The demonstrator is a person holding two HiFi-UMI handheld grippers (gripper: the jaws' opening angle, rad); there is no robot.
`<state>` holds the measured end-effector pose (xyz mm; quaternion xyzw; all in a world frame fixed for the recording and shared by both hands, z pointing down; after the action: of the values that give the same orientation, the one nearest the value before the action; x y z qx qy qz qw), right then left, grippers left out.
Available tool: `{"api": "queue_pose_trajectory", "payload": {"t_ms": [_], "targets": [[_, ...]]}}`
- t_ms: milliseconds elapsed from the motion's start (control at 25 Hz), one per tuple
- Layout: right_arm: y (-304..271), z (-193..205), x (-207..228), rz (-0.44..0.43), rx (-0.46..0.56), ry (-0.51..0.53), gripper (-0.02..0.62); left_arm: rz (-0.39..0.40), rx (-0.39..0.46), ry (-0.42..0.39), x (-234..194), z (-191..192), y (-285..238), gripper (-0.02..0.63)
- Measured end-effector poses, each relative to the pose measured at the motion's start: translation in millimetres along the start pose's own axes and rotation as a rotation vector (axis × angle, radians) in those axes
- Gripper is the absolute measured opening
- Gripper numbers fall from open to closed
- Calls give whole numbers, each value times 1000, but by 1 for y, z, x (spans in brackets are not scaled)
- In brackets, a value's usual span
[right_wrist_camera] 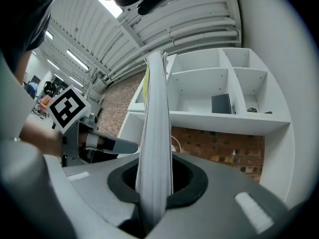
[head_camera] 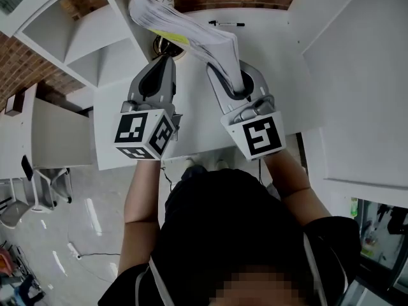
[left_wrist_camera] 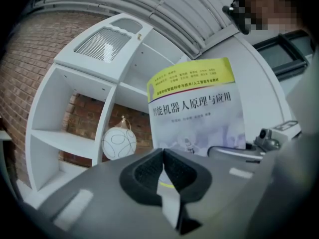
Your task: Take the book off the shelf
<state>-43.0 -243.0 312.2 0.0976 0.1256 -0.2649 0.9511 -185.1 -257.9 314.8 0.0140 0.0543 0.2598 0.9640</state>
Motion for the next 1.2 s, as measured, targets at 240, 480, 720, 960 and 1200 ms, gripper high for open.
{"api": "queue_pose_trajectory", "payload": {"t_ms": [240, 480, 720, 960, 1200], "targets": [[3, 20, -16, -44, -64, -26, 67, -5, -4, -17, 0, 15, 13, 9], [7, 33, -27, -74, -92, -74, 67, -45, -25, -1, -2, 37, 23, 9], [6, 44, -37, -94, -113, -162, 67, -64, 9, -69, 3, 46, 31, 9], [4, 55, -42, -103, -143, -156, 67, -73, -11, -47, 2, 59, 35, 9], [4, 59, -45, -125, -155, -119, 67, -77, -57, -6, 2, 70, 33, 9]]}}
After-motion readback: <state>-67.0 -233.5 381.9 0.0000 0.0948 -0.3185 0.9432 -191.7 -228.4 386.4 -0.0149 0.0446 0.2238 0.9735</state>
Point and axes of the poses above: the fingertips, and each gripper's own axes: y backward along the fingers, x to its right, z out of its underside, the point moved 5 cm from there along y, backward along the fingers, and after that the axes turned 7 degrees about z, right-handed, at the moved point
